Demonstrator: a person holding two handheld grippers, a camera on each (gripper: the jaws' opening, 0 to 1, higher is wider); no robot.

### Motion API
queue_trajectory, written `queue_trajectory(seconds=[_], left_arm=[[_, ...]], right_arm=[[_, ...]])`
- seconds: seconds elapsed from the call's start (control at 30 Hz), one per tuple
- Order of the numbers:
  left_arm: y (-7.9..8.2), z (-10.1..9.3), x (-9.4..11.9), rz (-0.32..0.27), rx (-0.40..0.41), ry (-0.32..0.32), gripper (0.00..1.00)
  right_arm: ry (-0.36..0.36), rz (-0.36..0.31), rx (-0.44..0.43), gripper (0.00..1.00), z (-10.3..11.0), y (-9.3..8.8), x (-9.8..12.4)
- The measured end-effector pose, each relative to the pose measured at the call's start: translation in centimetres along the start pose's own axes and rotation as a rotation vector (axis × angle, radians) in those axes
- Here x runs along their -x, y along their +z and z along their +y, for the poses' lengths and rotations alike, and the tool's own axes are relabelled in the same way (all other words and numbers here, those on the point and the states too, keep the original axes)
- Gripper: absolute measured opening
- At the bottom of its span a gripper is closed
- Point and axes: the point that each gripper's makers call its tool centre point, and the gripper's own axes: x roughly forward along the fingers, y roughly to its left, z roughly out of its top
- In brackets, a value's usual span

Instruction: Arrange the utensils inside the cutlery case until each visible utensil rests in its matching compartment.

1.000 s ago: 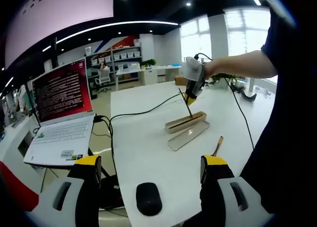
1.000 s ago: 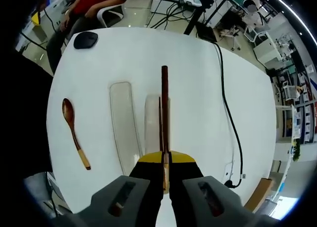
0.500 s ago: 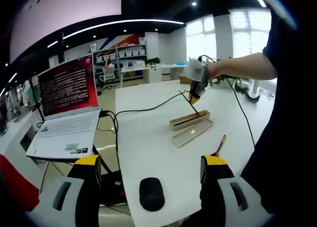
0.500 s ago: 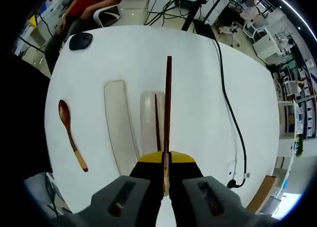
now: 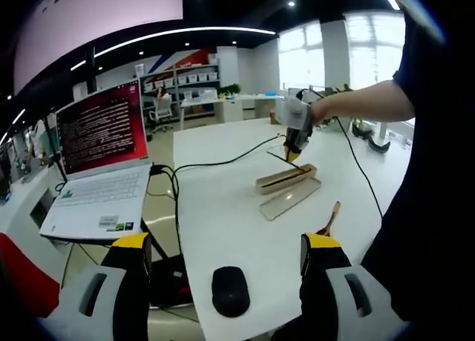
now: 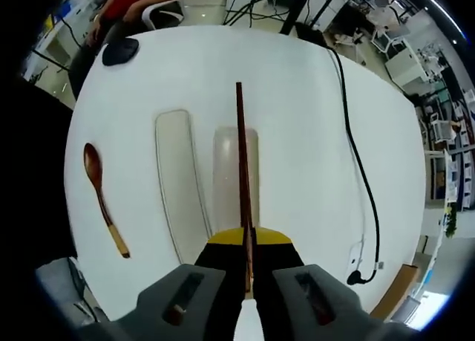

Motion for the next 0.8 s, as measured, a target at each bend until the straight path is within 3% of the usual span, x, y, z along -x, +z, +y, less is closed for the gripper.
queue_trajectory(seconds=[0.8], left_arm=[[0.3,-0.2,-1.1,0.029,-0.001,0.001,0.85]], right_arm=[[0.051,0.010,-0.027,0.00,0.6,-1.1,-2.6]])
